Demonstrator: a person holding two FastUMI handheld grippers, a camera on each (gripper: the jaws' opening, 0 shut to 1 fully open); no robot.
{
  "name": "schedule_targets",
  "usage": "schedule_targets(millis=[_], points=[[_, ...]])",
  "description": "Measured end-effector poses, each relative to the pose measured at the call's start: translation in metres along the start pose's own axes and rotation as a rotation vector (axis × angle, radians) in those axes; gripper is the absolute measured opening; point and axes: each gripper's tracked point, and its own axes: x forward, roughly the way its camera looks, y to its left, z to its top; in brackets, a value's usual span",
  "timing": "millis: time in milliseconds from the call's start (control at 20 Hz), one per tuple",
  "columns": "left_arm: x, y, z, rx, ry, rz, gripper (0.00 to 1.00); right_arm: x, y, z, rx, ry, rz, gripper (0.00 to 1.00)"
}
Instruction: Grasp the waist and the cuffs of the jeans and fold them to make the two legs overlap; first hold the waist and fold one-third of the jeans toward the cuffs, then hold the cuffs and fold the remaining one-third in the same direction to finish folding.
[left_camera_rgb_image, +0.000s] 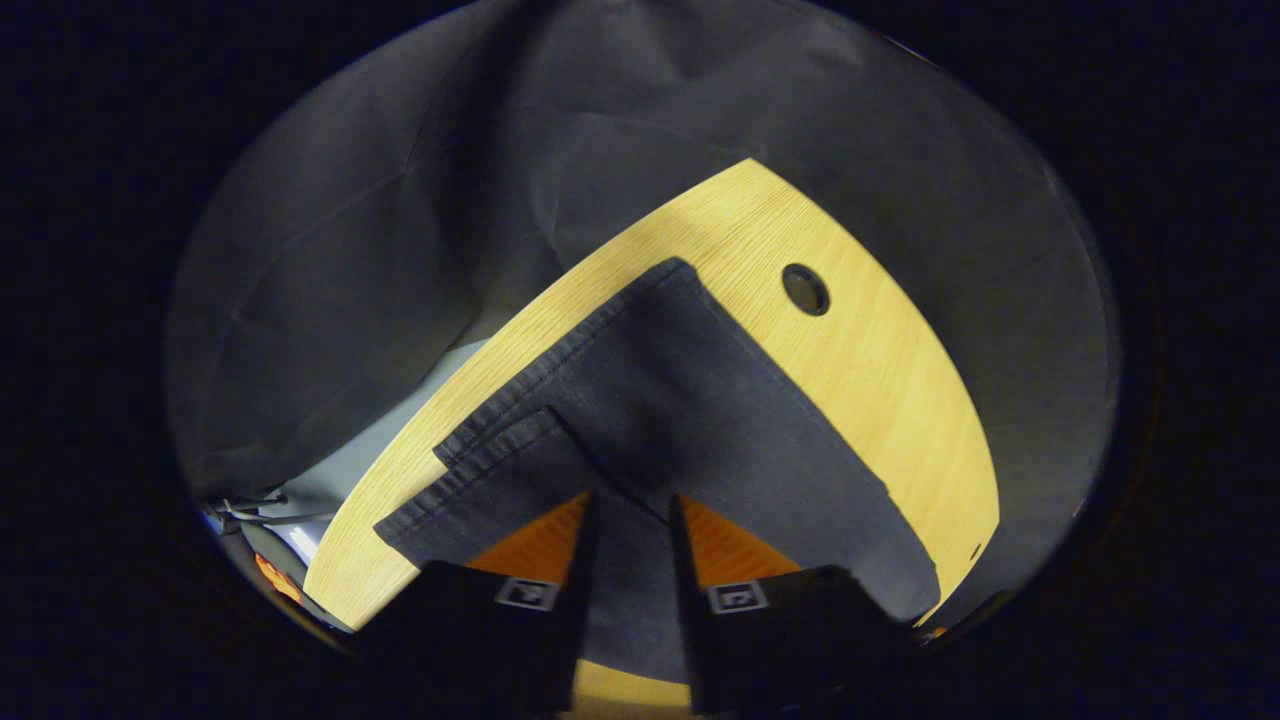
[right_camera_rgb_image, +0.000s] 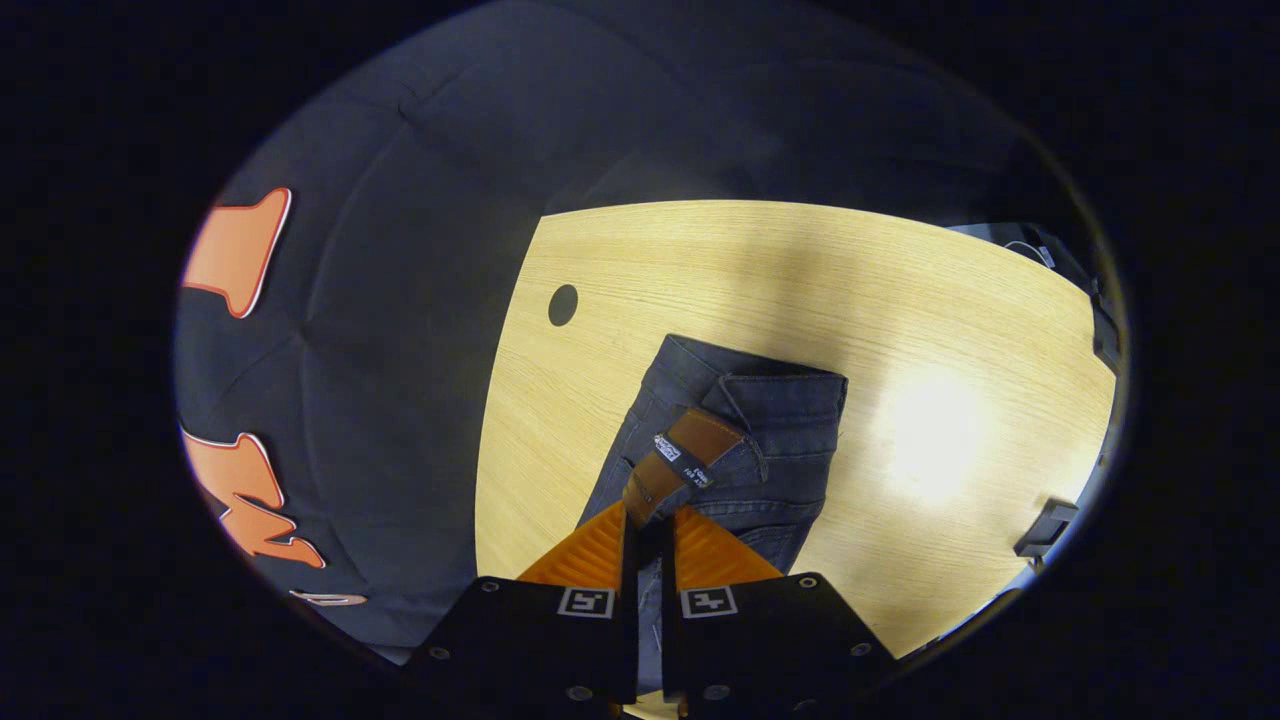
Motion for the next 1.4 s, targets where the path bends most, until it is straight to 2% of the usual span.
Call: schedule_targets(millis=[50,100,200,300,350,500,600,700,850,950,1150,1300,1400], points=[[0.012,0.002,-0.002,-0.003,0.006,0.033,0.51,0.001,0.0,-0.001,-0.006,0.005,0.001,0.1],[0.018,0.006,-0.007,-0.01,0.032,0.06,0.51,0.002,-0.001,0.0,-0.007,0.004,0.0,0.1],[0.016,0.018,-0.025,-0.016,0.111,0.156,0.76,0.003,-0.001,0.0,-0.004,0.006,-0.002,0.1],[0.022,0.017,-0.023,0.0,0.113,0.186,0.72,0.005,-0.003,0.001,-0.008,0.009,-0.007,0.1],[0.029,0.015,-0.024,0.014,0.111,0.192,0.77,0.007,-0.004,0.0,-0.011,0.007,-0.011,0.1],[0.026,0.013,-0.025,0.006,0.085,0.171,0.08,0.006,-0.003,0.001,-0.014,0.005,-0.011,0.1],[0.016,0.007,-0.02,-0.014,0.035,0.094,0.01,0.005,-0.004,0.001,-0.017,0.006,-0.007,0.1],[-0.001,-0.002,-0.006,-0.026,-0.027,0.014,0.01,0.004,-0.002,0.002,-0.013,0.008,0.006,0.1],[-0.023,-0.021,0.024,-0.012,-0.12,-0.062,0.01,-0.006,0.009,0.008,0.011,-0.01,0.052,0.1],[-0.029,-0.03,0.037,-0.028,-0.144,-0.105,0.01,-0.006,0.01,0.009,0.018,-0.008,0.05,0.1],[-0.034,-0.046,0.058,-0.027,-0.204,-0.143,0.01,0.004,0.02,0.016,0.026,-0.014,0.062,0.1],[-0.024,-0.067,0.08,-0.006,-0.272,-0.157,0.01,0.018,0.022,0.016,0.036,-0.004,0.031,0.1],[-0.033,-0.077,0.093,0.048,-0.338,-0.147,0.01,0.024,0.028,0.015,0.051,0.007,0.034,0.1]])
